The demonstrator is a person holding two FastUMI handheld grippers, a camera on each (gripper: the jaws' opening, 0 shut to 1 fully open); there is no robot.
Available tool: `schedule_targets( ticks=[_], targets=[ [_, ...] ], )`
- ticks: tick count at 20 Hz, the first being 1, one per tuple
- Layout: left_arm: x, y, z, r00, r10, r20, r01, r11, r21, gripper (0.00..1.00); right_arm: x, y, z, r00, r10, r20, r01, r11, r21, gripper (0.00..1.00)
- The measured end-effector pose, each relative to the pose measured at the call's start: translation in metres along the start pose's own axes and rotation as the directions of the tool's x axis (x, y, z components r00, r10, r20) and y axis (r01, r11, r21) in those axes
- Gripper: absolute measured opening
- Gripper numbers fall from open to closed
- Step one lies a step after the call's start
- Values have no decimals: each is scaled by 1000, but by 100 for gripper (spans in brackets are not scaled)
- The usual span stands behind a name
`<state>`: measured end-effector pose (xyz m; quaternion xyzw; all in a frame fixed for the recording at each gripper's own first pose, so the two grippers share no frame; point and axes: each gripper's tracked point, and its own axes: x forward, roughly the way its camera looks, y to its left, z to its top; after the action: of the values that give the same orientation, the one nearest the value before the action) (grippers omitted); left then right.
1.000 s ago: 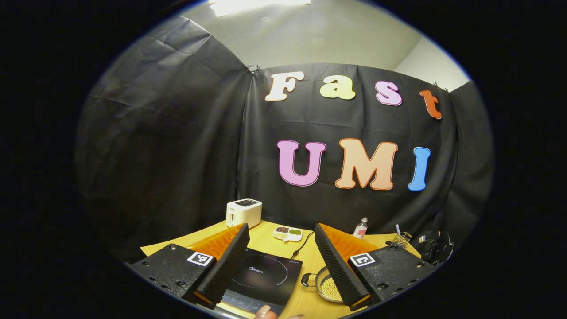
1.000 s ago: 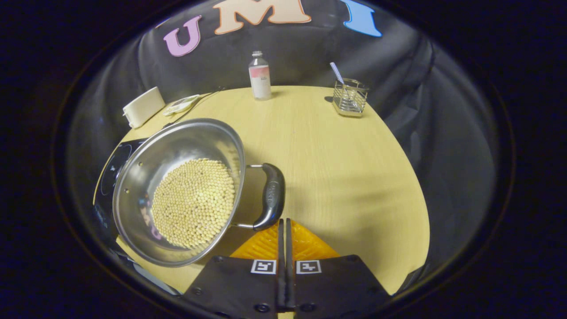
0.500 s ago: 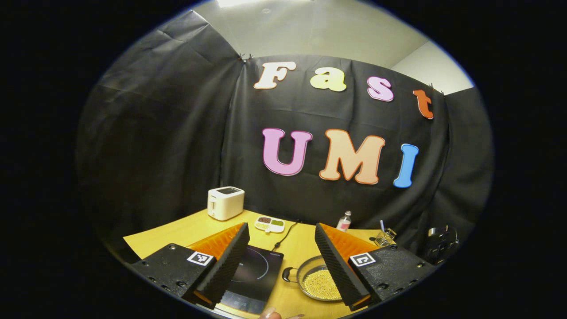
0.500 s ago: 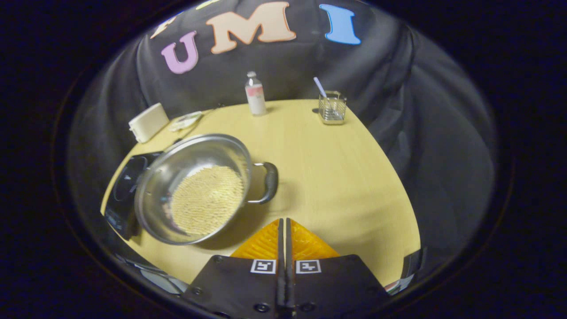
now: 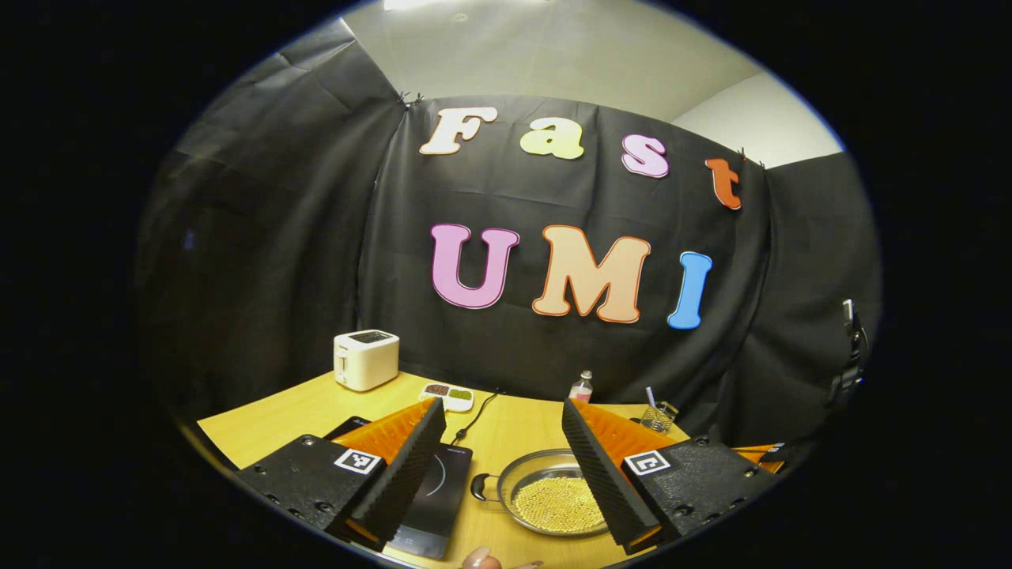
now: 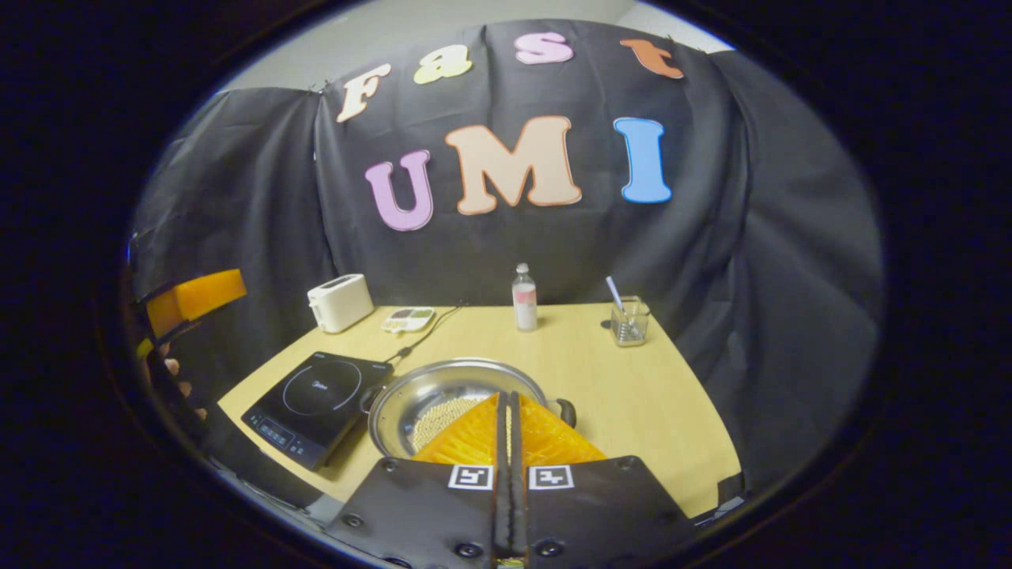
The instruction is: First push the handle of the pot to place it horizontally, then grasp the pot with both hands and set it on the induction cooktop.
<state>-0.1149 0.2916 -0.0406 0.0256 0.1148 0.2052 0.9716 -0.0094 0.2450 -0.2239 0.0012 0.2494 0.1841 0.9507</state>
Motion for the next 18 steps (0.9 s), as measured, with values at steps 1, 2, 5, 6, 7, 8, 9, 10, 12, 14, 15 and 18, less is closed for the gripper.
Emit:
schedule_targets(
  ticks=[1,2,5,6,7,8,9,10,12,14,15,18],
  targets=[
    [0,0,-1,1000,-3,-2,3,1000,-1,96,-1,0,5,1000,-6,15,6,1000,3,0],
    [0,1,-2,1000,-6,-3,6,1000,5,92,-2,-3,5,1000,-14,22,14,1000,-2,2],
    [2,1,-5,1000,-16,-9,16,1000,20,92,-3,-2,5,1000,-12,21,12,1000,3,2],
    [3,1,-8,1000,-18,-15,19,1000,21,96,-2,-2,5,1000,-10,18,10,1000,3,2],
    [4,1,-11,1000,-20,-23,21,1000,19,92,-3,-3,5,1000,-16,19,16,1000,-2,0],
    [5,0,-14,999,-21,-29,22,1000,18,96,-3,-4,6,1000,-21,21,21,1000,-10,0],
    [4,1,-14,999,-22,-33,22,1000,18,92,-3,-4,6,999,-23,23,23,1000,-15,0],
    [5,2,-15,999,-21,-30,21,1000,20,92,-3,-5,8,999,-25,26,26,1000,-18,2],
    [6,4,-15,999,-19,-28,20,1000,25,92,-5,-4,12,999,-25,35,25,1000,-19,2],
    [7,5,-14,1000,-17,-26,17,1000,23,96,-6,-5,17,998,-30,53,31,999,-24,2],
    [7,6,-14,1000,-15,-27,15,1000,22,96,-7,-6,20,997,-31,64,33,999,-30,2],
    [7,7,-17,999,-15,-32,16,1000,21,92,-10,-5,24,996,-34,78,37,999,-35,5]
  ],
)
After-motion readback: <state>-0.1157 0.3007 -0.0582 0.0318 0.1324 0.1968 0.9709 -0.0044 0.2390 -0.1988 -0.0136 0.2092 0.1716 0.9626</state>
